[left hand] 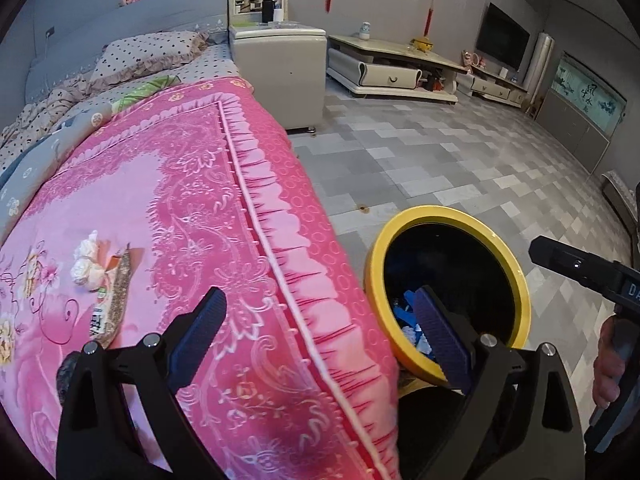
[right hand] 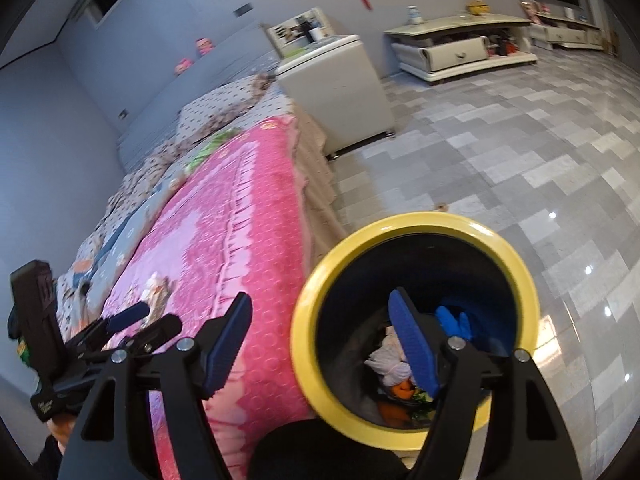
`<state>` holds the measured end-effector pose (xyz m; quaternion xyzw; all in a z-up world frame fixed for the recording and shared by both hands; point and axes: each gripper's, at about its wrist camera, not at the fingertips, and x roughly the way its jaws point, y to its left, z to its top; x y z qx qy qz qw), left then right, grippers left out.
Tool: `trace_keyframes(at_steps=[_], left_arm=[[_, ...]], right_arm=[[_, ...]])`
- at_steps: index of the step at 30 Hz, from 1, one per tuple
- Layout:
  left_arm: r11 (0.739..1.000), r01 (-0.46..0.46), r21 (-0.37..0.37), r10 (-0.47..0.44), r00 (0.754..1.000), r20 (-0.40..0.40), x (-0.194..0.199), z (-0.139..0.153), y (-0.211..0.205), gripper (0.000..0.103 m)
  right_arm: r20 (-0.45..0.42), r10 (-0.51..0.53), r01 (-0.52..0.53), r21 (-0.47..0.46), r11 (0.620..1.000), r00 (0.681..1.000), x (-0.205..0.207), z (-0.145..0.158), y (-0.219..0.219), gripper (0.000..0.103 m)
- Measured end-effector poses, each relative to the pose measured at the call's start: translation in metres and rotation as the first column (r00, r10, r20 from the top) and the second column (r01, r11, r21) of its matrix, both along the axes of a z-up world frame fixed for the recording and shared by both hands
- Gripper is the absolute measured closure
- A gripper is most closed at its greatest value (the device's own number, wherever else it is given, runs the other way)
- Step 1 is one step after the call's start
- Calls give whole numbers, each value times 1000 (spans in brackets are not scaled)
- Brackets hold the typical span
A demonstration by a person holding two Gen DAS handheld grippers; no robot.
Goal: Collect trash
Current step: 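Move both grippers back over the trash on the bed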
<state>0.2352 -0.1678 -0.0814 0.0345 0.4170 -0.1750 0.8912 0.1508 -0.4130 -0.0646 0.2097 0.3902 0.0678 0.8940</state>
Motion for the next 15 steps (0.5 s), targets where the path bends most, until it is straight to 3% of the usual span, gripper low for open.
trace_keyframes(at_steps=[8, 15], left_arm=[[995, -76, 64, 75, 997, 31, -7, 4, 77, 13], [983, -161, 88, 159, 987, 22, -12, 3, 145, 13]], right_arm=[[33, 190, -190, -6, 982, 981, -3, 19, 57, 26], [15, 345, -345, -5, 939, 939, -3, 23, 110, 23]])
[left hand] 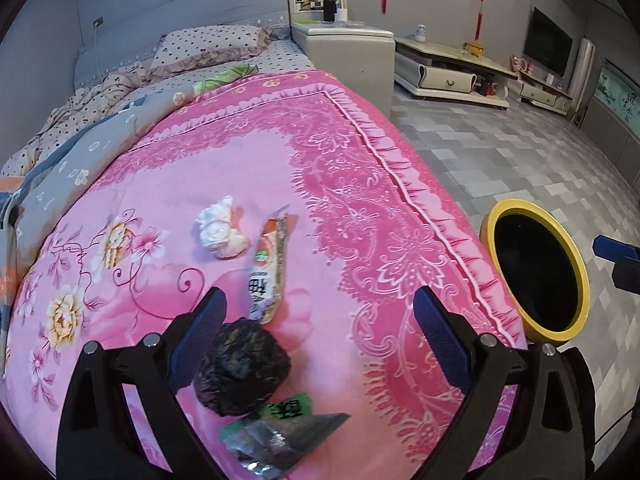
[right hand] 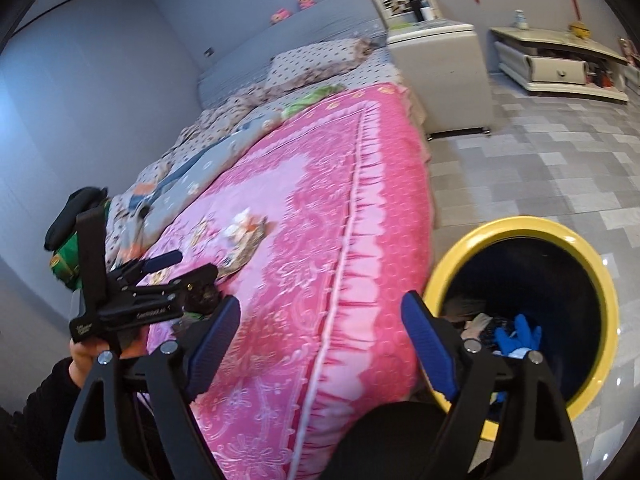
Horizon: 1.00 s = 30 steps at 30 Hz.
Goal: Collect trash
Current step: 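Move both grippers back over the trash on the bed, then grasp the black plastic bag with the left gripper while the right grasps the foil wrapper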
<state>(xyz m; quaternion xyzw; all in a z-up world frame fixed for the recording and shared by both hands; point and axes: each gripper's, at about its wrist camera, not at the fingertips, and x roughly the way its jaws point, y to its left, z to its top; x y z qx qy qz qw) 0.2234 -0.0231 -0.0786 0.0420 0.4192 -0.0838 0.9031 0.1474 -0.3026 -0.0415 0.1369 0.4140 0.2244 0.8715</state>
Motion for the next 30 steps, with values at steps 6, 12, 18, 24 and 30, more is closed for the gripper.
trace_keyframes(at_steps=[6, 12, 18, 24, 30], left_arm=[[999, -29, 17, 29, 1000, -9, -6, -6, 38, 13], [999, -47, 13, 47, 998, -44, -8, -22, 63, 13], [1000, -26, 11, 27, 997, -69, -10, -36, 74, 13], [1000, -22, -5, 21, 996, -91, -2, -47, 75, 14], [1000, -12, -26, 9, 996, -93, 7, -52, 73, 34]], right_arm=[[-25, 123, -123, 2, 992, 992, -1, -2, 48, 21], [-42, 217, -219, -40, 975, 975, -6, -6, 89, 20], [-76, 290, -295, -71, 953, 954, -12, -15, 123, 19], [-94, 358, -367, -106, 924, 929, -17, -24, 150, 18], [-103, 400, -412, -147, 899, 910, -18, -35, 172, 16]])
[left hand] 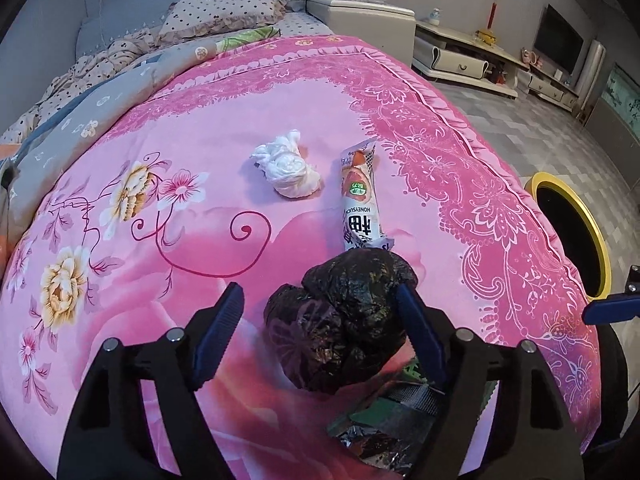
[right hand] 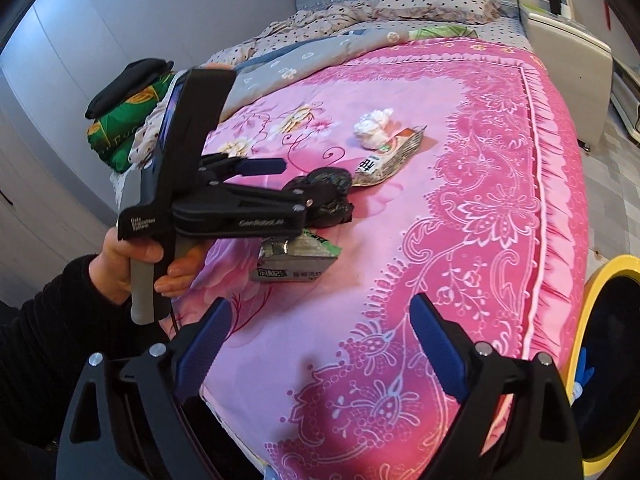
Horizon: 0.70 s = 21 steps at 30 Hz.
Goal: Collect trash
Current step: 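Grasp the black plastic bag with the left gripper while the right grasps the foil wrapper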
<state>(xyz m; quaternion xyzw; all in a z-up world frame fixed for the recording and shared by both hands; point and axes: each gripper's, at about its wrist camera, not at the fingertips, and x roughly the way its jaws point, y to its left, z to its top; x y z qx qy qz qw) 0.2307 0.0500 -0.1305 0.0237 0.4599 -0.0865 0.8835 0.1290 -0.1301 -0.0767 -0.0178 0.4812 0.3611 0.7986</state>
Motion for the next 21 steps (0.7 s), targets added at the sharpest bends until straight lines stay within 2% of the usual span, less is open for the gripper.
trace_keyframes(at_steps=[2, 8, 13, 21], left_arm=[[1000, 4, -16, -4, 1000, -3, 2, -3, 2, 46], [996, -1, -95, 1, 1000, 2, 5, -8, 13, 59], [986, 3, -165, -1, 1000, 6, 9, -12, 25, 64], [979, 9, -205, -8, 1000, 7, 12, -15, 33, 66]], right_arm=[[10, 5, -5, -13, 1000, 1000, 2, -4, 8, 16], [27, 41, -40, -45, 998, 999, 8, -16, 32, 16], [17, 64, -63, -64, 996, 998, 17, -30, 51, 16], [-3, 69, -69, -69, 995, 998, 32, -47, 70, 16]])
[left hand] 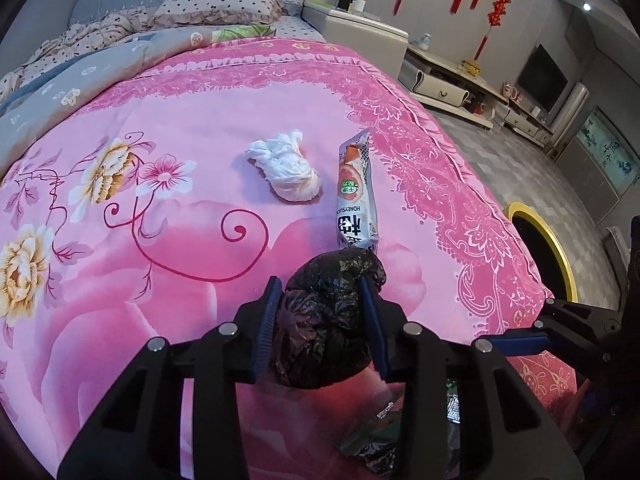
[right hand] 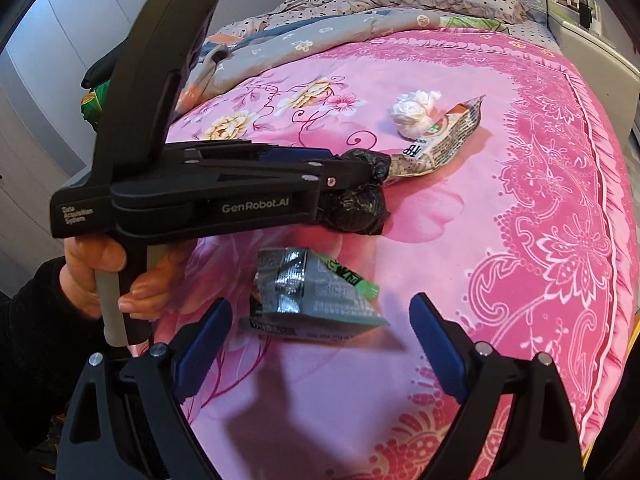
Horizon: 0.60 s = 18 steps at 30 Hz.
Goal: Collect trash
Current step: 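Grasp the black plastic bag with the left gripper while the right grasps the foil wrapper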
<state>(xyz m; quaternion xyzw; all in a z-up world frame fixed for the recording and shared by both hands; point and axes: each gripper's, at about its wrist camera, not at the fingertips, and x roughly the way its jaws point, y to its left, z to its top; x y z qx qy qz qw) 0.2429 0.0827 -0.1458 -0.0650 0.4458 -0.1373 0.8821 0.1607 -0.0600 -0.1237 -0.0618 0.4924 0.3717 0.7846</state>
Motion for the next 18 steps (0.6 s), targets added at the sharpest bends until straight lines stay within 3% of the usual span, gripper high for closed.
trace_keyframes(at_steps=[3, 11, 18], left_arm=[[1000, 2, -3, -2, 1000, 2, 0, 0, 0, 66], [1000, 1, -4, -1, 1000, 3, -1, 0, -2, 66], [1000, -3, 1, 3, 1000, 10, -4, 2, -3, 68]], right_arm=[[-4, -3, 3, 0, 1000, 1000, 3, -4, 4, 20], [-35, -2, 1, -7, 1000, 999, 9, -8, 7, 48], [-34, -6, 6, 4, 1000, 999, 4, -5, 2, 51]])
